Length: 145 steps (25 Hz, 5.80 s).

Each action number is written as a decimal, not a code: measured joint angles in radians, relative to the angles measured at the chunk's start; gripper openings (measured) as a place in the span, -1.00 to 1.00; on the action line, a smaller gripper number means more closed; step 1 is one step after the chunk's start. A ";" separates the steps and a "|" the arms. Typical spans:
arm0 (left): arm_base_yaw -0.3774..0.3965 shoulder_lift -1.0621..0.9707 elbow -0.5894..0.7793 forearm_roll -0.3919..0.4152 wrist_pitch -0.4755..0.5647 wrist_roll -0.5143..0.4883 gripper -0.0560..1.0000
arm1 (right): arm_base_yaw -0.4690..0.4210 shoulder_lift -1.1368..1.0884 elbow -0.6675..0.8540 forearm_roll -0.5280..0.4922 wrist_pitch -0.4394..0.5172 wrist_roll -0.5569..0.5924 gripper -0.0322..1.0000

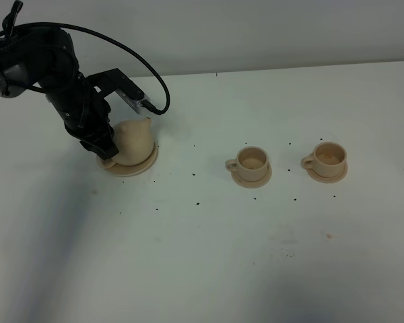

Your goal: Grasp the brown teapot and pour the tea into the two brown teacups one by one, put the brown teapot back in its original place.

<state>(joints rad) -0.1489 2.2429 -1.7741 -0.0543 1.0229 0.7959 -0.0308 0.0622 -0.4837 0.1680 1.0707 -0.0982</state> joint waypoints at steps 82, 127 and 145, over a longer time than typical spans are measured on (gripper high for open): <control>0.000 -0.044 -0.006 -0.100 -0.047 0.141 -0.65 | 0.000 0.000 0.000 0.000 0.000 0.000 -0.28; -0.395 -0.040 -0.092 -0.221 -0.357 0.382 -0.65 | 0.000 0.000 0.000 0.001 0.000 0.000 -0.28; -0.450 0.194 -0.389 -0.113 -0.357 0.381 -0.65 | 0.000 0.000 0.000 0.001 0.000 0.000 -0.28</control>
<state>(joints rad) -0.5987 2.4372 -2.1629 -0.1669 0.6663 1.1769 -0.0308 0.0622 -0.4837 0.1687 1.0707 -0.0982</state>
